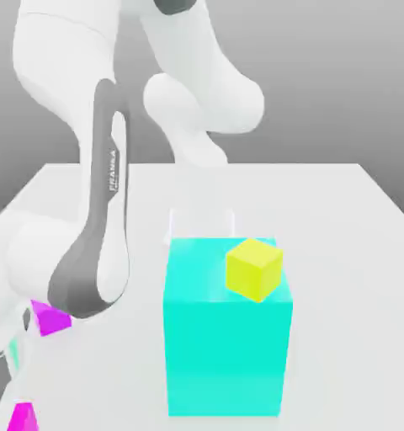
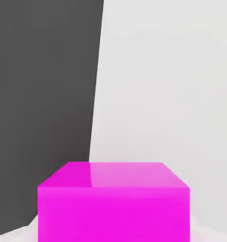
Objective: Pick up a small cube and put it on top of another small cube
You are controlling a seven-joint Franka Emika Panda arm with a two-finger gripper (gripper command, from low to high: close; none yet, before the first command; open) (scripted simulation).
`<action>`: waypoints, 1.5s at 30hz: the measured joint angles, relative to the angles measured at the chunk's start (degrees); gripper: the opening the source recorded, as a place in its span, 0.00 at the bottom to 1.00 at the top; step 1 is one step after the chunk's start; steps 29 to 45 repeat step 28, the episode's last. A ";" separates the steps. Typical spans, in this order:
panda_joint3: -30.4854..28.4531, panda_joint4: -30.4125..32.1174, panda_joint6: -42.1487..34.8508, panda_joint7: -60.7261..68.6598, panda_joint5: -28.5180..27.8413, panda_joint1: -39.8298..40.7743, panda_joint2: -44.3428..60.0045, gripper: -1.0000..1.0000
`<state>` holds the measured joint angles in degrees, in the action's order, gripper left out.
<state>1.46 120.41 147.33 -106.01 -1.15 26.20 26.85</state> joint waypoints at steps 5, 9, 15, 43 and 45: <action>-2.06 9.32 -0.08 -1.29 1.32 2.16 -8.95 0.00; -4.28 17.45 0.71 -3.12 1.81 3.96 -16.10 0.00; -7.59 29.82 2.35 -7.36 0.79 8.48 -27.07 0.00; -8.25 37.96 15.24 -8.36 2.69 11.42 -22.73 1.00; -8.25 37.96 15.24 -8.36 2.69 11.42 -22.73 1.00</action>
